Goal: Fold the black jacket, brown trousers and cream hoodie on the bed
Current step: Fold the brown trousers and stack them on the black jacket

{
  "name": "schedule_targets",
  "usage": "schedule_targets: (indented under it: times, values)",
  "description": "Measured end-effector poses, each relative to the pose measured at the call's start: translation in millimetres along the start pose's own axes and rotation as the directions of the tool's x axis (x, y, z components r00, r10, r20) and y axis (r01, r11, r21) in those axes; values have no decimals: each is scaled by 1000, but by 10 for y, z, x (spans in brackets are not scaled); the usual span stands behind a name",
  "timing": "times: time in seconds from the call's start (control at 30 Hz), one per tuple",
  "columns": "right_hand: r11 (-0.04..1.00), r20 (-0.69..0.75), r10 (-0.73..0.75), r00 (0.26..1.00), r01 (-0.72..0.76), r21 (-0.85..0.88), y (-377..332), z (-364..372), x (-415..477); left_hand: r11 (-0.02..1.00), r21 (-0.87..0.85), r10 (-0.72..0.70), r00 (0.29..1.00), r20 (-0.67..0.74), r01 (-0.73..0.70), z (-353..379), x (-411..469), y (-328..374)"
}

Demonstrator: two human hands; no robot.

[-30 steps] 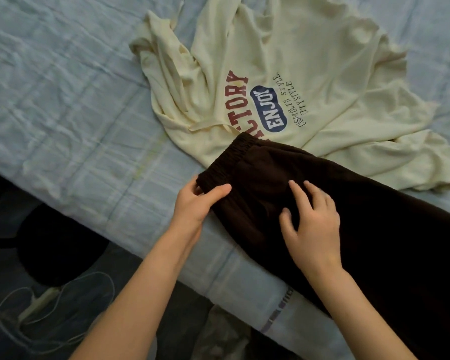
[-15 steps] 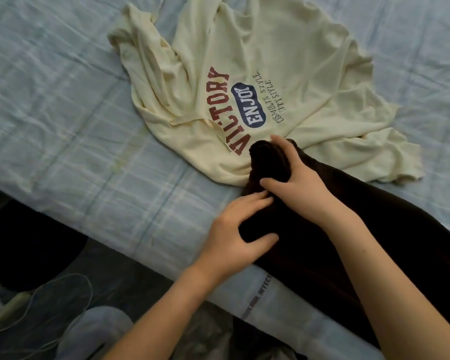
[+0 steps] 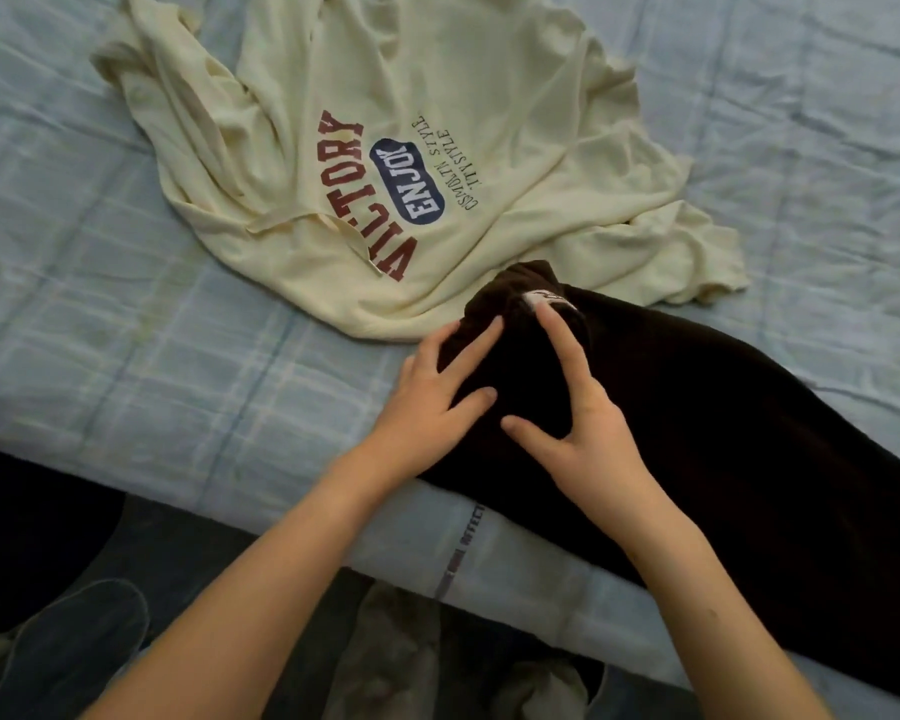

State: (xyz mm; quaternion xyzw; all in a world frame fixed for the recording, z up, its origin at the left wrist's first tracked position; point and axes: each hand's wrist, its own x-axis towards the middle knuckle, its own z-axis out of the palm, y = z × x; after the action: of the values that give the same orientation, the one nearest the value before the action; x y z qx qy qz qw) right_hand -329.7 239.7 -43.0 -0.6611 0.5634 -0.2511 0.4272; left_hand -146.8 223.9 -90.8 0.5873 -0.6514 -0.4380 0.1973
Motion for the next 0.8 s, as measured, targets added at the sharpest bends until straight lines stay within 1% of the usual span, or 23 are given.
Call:
schedule_targets:
  times: [0.03, 0.07, 0.1, 0.13, 0.17, 0.2, 0.23, 0.27, 0.37, 0.4, 0.47, 0.5, 0.53, 0.6, 0.67, 0.7, 0.73, 0.8]
  values:
    - [998, -39, 4, 999, -2, 68, 62, -18, -29, 1000, -16, 18, 1000, 0, -18, -6, -8, -5]
    - [991, -84, 21, 996, -9, 136, 110, -31, -55, 996, -84, 29, 1000, -9, -30, -19, -12, -11]
    - [980, -122, 41, 992, -16, 198, 143, -43, -74, 980, -200, 19, 1000, -24, -24, -31, -8, -36]
    - [970, -151, 55, 987, -17, 244, 168, -57, -88, 940, -340, -24, 999, -22, 15, -46, 1, -64]
    - [962, -171, 62, 983, -13, 273, 189, -85, -99, 877, -474, -81, 997, 17, 80, -59, 14, -70]
    - [955, -183, 64, 981, -7, 296, 198, -131, -115, 811, -568, -119, 990, 73, 139, -67, 20, -58]
    - [946, -191, 63, 979, 2, 323, 203, -205, -149, 771, -614, -126, 986, 111, 168, -62, 16, -30]
    - [934, -194, 63, 979, 11, 356, 212, -306, -199, 771, -614, -111, 985, 128, 167, -41, 9, 21]
    - [900, -197, 63, 978, 29, 435, 317, -733, -479, 812, -572, -45, 989, 139, 117, 100, -54, 301]
    - [892, -197, 62, 979, 34, 450, 382, -903, -610, 829, -555, -18, 994, 108, 76, 177, -85, 420]
    - [897, -191, 64, 979, 28, 440, 536, -1300, -931, 888, -459, 35, 999, 14, -25, 420, -104, 675]
    - [900, -169, 70, 983, 10, 435, 621, -1411, -1039, 930, -362, 62, 998, -16, -63, 507, -111, 740]
    - [905, -161, 86, 983, -9, 425, 721, -1568, -1202, 965, -236, 111, 994, -18, -112, 661, -108, 865]
    - [908, -170, 125, 978, -44, 416, 949, -1899, -1544, 976, -10, 216, 976, 11, -216, 1039, -116, 1149]
    - [901, -197, 171, 965, -72, 428, 1203, -2212, -1869, 936, 171, 307, 951, 30, -307, 1432, -107, 1440]
    - [902, -210, 196, 958, -92, 423, 1339, -2349, -2019, 898, 278, 344, 938, 36, -340, 1639, -111, 1562]
    - [909, -231, 224, 947, -118, 400, 1482, -2469, -2156, 850, 388, 370, 928, 41, -356, 1856, -118, 1664]
    - [926, -302, 285, 910, -181, 331, 1798, -2628, -2346, 742, 577, 382, 922, 55, -342, 2297, -118, 1818]
